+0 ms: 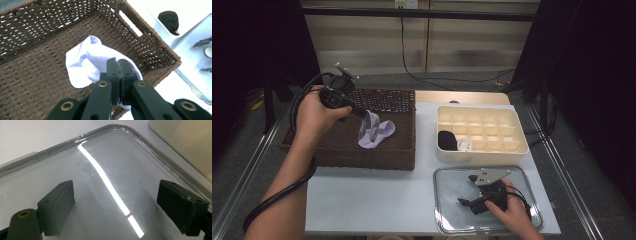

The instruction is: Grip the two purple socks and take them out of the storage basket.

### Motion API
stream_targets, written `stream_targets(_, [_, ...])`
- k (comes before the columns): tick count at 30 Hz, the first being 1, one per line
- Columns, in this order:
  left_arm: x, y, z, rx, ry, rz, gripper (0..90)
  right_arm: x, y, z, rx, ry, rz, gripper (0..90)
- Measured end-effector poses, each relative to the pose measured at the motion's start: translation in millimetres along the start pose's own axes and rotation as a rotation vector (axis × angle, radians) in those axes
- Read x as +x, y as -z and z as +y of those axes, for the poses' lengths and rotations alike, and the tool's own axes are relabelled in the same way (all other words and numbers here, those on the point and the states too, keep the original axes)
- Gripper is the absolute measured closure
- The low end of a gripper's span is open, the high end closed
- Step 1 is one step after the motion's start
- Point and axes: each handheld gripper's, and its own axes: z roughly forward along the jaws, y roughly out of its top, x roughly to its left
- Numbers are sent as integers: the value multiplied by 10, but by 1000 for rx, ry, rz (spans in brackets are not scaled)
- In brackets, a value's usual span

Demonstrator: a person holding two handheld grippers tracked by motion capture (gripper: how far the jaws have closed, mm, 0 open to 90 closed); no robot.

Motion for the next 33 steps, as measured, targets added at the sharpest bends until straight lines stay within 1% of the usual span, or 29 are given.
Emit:
stream_targets(3, [-33,40,-2,3,3,-7,887,0,0,0,0,0,0,140])
stream_targets(4, [-38,55,-4,2,-5,-10,887,0,0,0,0,0,0,141])
stream_targets(6, [-51,78,-13,-4,-5,-19,886,0,0,0,0,-1,0,141])
stream_targets(8, [-55,98,-21,-1,-14,-20,886,-1,0,0,0,1,0,141])
stream_targets(10, [-66,113,-30,-5,-16,-22,886,0,0,0,0,0,0,141])
stream_targets(12, [-83,124,-39,1,-14,-26,886,1,0,0,-1,0,0,141])
stream_targets(13, [-90,129,-42,2,-22,-25,886,1,0,-1,-1,0,0,141])
stream_targets(16, [-113,156,-53,-7,-16,-30,885,-2,-1,-1,-3,3,0,141])
stream_targets(17, [-111,170,-53,-2,-26,-32,885,-2,-1,-1,-3,3,0,141])
stream_targets(18, [-127,176,-58,-3,-14,-36,885,-1,-1,0,-2,3,-1,141])
stream_targets(20, [-141,201,-61,-4,-25,-40,885,-1,-2,-1,-3,3,1,141])
stream_targets(24, [-169,253,-77,-8,-34,-43,885,-2,-1,0,-3,3,-1,141])
stream_targets(26, [-185,270,-91,-9,-28,-42,885,-3,-1,-1,-5,5,-4,141])
stream_targets(28, [-192,284,-101,-1,-39,-47,885,-1,-1,-1,-3,3,-1,141])
stream_targets(30, [-214,298,-112,-4,-42,-43,885,0,-1,-1,-3,3,-1,141])
stream_targets(31, [-222,306,-118,-7,-41,-49,885,0,0,-1,-3,3,-3,141])
stream_targets(33, [-233,323,-131,-11,-42,-49,885,-1,-1,-1,-3,3,-1,141])
